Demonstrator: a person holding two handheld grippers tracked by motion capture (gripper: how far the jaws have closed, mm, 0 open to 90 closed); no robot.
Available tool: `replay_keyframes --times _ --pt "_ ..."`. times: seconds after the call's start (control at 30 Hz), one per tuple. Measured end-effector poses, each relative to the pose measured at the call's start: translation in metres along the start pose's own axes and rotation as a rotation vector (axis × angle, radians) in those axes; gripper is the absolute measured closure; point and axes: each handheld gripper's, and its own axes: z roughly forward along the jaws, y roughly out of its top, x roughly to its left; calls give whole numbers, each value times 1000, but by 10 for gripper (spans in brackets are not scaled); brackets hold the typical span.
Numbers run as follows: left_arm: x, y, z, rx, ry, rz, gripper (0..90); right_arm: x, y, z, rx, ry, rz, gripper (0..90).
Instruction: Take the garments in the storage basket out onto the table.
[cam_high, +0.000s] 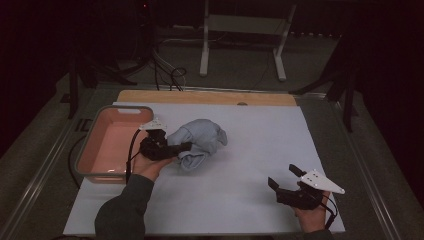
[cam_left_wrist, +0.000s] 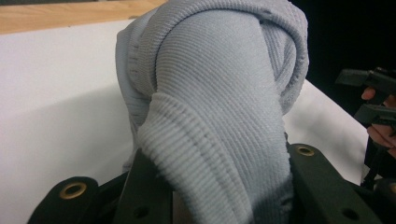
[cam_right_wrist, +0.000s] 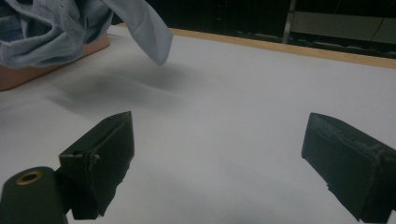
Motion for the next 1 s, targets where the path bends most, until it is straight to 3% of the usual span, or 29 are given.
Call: replay_keyframes --times 0.47,1.0 --pt "-5 -8 15 35 -20 3 671 0 0 0 -1 0 -1 96" --pt "-22 -16 53 90 -56 16 637 0 0 0 -1 0 -2 96"
